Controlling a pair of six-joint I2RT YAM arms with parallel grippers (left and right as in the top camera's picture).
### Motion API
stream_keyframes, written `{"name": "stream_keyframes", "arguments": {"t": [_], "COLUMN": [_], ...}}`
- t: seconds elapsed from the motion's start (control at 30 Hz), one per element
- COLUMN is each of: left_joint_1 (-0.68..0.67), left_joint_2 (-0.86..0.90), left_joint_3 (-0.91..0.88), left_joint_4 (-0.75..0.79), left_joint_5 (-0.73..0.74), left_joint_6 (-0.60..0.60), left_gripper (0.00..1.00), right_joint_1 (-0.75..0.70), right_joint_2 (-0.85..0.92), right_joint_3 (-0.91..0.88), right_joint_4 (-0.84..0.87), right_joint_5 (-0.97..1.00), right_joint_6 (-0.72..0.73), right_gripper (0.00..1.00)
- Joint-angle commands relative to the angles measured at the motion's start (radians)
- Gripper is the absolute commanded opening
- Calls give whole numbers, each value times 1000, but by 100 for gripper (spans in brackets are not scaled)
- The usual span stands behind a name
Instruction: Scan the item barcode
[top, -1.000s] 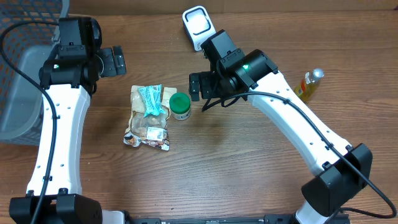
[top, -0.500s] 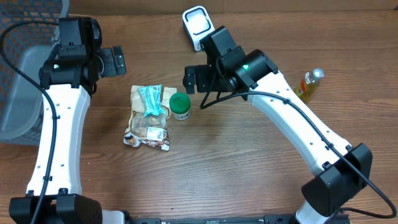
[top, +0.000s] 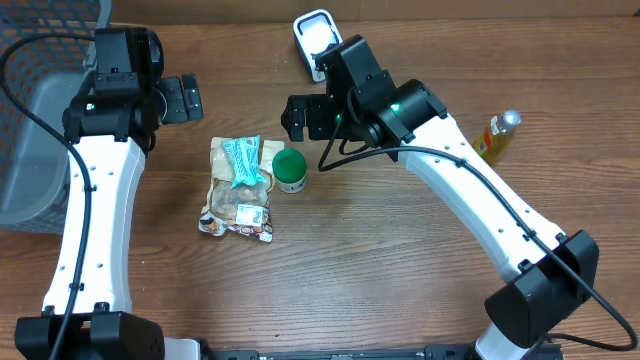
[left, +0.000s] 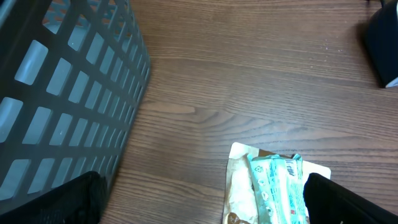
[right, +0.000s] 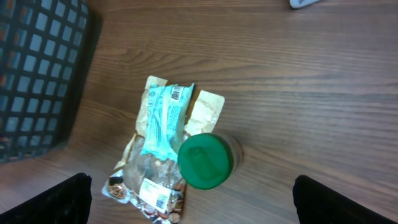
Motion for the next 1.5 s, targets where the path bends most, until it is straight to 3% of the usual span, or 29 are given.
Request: {"name": "stream_keyframes", "arguments": {"t": [0.0, 0.47, 0.93, 1.2, 1.47], "left_joint_1": [-2, -2, -2, -2, -2], "left_joint_2": [1, 1, 1, 1, 1], "left_joint_3": [7, 7, 7, 7, 7], "left_joint_4": [1, 1, 1, 1, 1], "left_joint_5": [-6, -6, -6, -6, -6], "left_joint_6": [7, 7, 7, 7, 7], "left_gripper": [99, 99, 100, 100, 100], "right_joint_1": [-1, 22, 198, 220, 216], "right_joint_2": [16, 179, 284, 328, 339], "right_joint_3": [16, -3, -3, -4, -4], "right_joint_4": [9, 43, 56, 55, 16], "right_joint_5": [-5, 2, 370, 381, 381], "right_joint_6": [95, 146, 211, 247, 245], "right_gripper": [100, 96, 96, 95, 69]}}
